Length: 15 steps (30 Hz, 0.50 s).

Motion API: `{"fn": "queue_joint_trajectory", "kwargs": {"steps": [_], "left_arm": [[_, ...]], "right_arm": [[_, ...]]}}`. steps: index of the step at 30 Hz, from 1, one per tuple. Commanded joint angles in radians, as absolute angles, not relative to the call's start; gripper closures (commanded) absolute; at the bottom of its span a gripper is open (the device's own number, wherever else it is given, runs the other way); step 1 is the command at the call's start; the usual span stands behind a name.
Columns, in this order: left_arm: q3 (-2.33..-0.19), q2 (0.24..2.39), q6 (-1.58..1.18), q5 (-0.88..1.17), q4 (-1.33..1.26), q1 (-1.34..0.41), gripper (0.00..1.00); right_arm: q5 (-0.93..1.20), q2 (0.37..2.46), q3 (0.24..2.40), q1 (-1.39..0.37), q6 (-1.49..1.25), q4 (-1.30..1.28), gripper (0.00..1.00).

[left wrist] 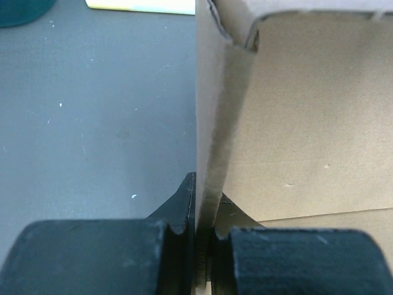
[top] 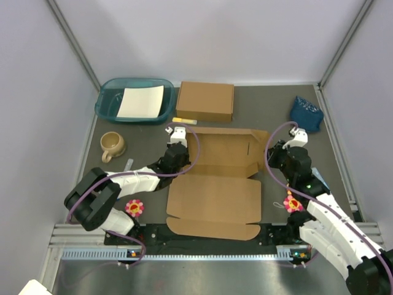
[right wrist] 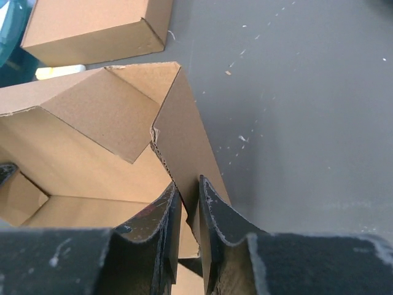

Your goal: Fold the paper box

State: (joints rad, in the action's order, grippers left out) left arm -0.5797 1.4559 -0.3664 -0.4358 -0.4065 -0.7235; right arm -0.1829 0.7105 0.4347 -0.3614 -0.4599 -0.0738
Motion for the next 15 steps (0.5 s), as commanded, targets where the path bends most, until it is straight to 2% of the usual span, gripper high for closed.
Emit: {"fn": "queue_joint_trajectory", "kwargs": {"steps": [1,10,15], "left_arm": [[-0.587,1.470,-0.380,-0.440,-0.380,-0.736,1.00],[-0.614,1.474,-0.388,-0.491,-0.351,-0.750,1.00],[-0.618,1.474,-0.396,-0.503,-0.345,-0.755,1.00]], "right_arm": [[-0.051,0.692,0.495,-0.365,-0.558,-0.089,0.84],[0.101,0.684,0.531,-0.414,-0.546,-0.097,0.86],[0.107,0.727,0.535,-0.477,-0.499,-0.104,0.85]]}}
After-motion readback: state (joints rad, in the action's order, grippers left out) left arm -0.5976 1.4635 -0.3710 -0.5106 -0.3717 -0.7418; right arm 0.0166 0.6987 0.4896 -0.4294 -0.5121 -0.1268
